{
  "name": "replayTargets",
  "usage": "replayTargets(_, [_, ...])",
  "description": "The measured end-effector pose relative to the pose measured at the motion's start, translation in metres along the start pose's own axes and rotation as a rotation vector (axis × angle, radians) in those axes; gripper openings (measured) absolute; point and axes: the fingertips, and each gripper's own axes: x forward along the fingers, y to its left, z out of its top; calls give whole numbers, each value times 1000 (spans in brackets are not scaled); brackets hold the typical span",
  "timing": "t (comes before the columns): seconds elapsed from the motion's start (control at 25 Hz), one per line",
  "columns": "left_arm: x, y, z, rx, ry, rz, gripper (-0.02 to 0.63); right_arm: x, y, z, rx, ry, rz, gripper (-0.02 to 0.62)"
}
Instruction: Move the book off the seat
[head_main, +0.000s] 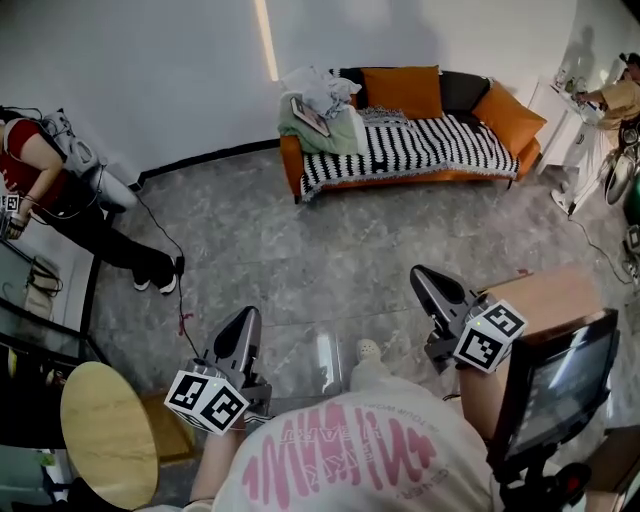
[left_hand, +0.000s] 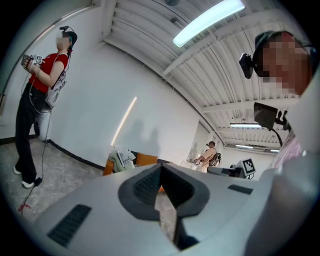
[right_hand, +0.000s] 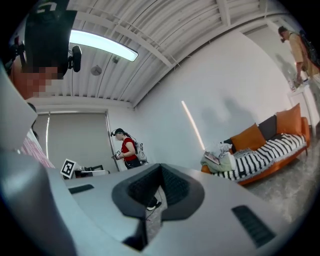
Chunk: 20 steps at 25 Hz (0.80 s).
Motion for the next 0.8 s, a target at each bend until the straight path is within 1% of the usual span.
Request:
replayTargets(0.12, [8,5,2,2,-18,9,8,14,-12,-1,-32,31,-14,8])
replayTargets(0.24, [31,18,9,-5,-24,30,9,36,-36,2,-77,85,-45,8])
replayTargets(0.32, [43,22,13,-2,-20,41,9,48,-47,6,-85,103,-48,8])
replayTargets(0.48, [61,33,14,22,5,84,9,65,-63,15,-70,108,-31,8])
replayTargets(0.6, [80,43,9,15,54,119,9,79,-82,22,-38,112,-33,8])
replayTargets(0.72, [114,52,8,20,110,144,9,103,-104,30,-10,133,-20,8])
replayTargets(0.8, [137,53,17,13,90,131,9,120,-116,36,-18,149,-8,8])
